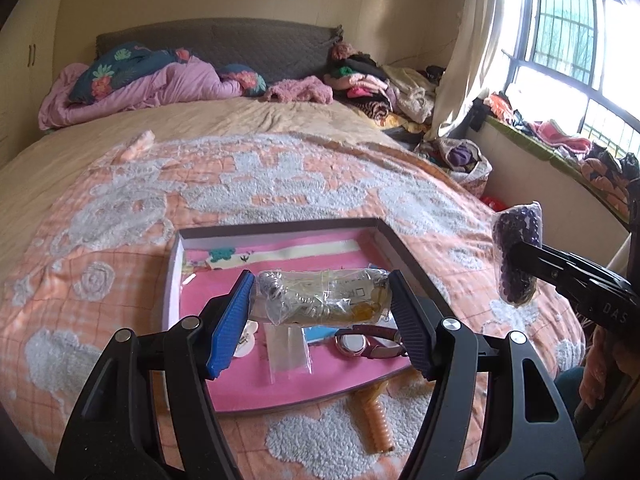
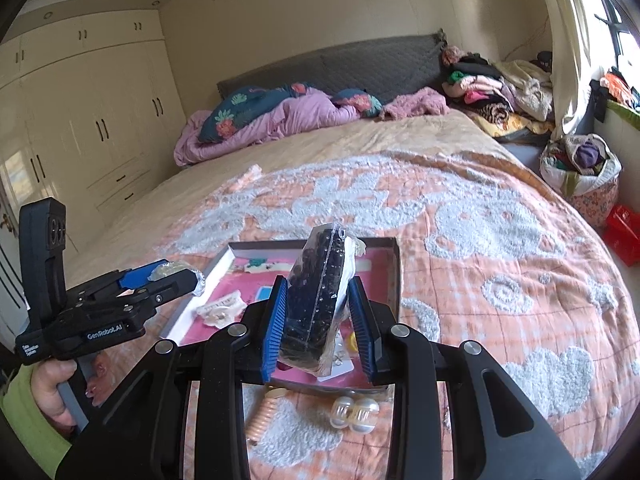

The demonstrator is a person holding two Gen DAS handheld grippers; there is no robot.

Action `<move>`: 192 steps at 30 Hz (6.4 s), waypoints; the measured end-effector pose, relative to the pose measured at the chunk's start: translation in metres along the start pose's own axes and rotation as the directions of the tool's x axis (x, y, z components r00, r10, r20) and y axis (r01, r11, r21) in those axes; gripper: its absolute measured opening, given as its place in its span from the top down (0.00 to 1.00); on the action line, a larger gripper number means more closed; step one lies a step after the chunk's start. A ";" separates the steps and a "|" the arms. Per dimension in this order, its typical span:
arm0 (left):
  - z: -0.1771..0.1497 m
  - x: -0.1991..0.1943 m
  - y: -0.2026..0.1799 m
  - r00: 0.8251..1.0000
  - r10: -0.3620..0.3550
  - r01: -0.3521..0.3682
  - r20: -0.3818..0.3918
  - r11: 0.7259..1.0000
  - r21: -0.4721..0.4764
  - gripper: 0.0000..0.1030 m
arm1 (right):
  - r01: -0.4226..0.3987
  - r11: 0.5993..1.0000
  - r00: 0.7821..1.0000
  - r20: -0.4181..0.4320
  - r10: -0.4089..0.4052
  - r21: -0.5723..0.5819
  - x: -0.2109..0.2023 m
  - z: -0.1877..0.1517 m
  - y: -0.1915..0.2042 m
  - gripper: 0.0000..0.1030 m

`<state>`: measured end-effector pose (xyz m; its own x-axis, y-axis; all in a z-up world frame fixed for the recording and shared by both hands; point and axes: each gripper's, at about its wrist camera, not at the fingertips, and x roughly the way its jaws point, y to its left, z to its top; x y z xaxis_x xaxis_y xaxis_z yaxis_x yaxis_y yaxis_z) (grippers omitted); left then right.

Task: Organize jewelry
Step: 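Carry the clear bag into the box with left tool while right tool drops the brush there, then withdraw both tools toward the orange coiled hair tie and pearl clip, then grasp the orange coiled hair tie with left tool while right tool grasps the pearl clip, then carry the orange hair tie into the box with left tool while right tool carries the pearl clip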

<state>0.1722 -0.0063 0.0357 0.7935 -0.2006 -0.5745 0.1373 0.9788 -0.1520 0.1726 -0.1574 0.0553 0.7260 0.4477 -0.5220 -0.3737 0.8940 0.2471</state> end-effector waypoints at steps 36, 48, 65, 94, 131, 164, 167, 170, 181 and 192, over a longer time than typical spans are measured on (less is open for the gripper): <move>-0.022 0.059 0.010 0.991 0.028 -0.031 -0.128 0.999 -0.022 0.26 | 0.065 0.993 0.992 -0.117 -0.053 0.100 0.055 -0.027 -0.042 0.38; -0.010 0.014 0.006 0.999 0.023 -0.025 -0.049 0.999 -0.042 0.17 | 0.043 0.994 0.999 0.002 -0.044 0.102 -0.002 -0.015 -0.030 0.20; -0.028 -0.028 0.005 0.998 0.060 -0.061 -0.031 0.998 -0.031 0.12 | 0.029 0.996 1.000 0.004 -0.029 0.084 -0.038 -0.030 -0.023 0.18; -0.111 0.032 -0.036 0.952 -0.020 0.040 -0.307 0.997 0.062 0.36 | 0.017 0.993 0.961 -0.277 0.017 0.120 0.043 -0.093 -0.040 0.18; -0.060 -0.036 0.006 0.998 0.015 -0.016 -0.068 1.000 -0.019 0.90 | -0.099 0.995 0.987 -0.126 0.099 0.007 0.006 -0.057 0.017 0.58; -0.044 -0.011 0.049 0.995 0.069 -0.077 -0.070 0.991 -0.109 0.90 | -0.053 0.998 0.998 -0.046 0.051 -0.033 0.032 -0.010 0.022 0.58; -0.044 -0.004 0.049 0.994 0.071 -0.080 -0.087 0.991 -0.107 0.90 | -0.041 0.999 0.998 -0.050 0.039 -0.033 0.036 -0.009 0.017 0.58; -0.046 0.005 0.049 0.992 0.073 -0.084 -0.106 0.991 -0.102 0.90 | -0.021 0.999 0.998 -0.061 0.019 -0.036 0.044 -0.010 0.012 0.58; -0.055 0.027 0.048 0.987 0.080 -0.092 -0.141 0.993 -0.079 0.90 | 0.022 1.000 0.992 -0.120 -0.024 -0.015 0.072 -0.026 -0.007 0.58; -0.059 0.039 0.048 0.984 0.083 -0.094 -0.155 0.994 -0.062 0.89 | 0.025 0.999 0.989 -0.147 -0.028 -0.024 0.083 -0.032 -0.008 0.58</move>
<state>0.1749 0.0301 -0.0411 0.7009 -0.1226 -0.7027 0.0257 0.9888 -0.1469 0.2172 -0.1281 -0.0165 0.6436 0.4155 -0.6428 -0.3693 0.9042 0.2147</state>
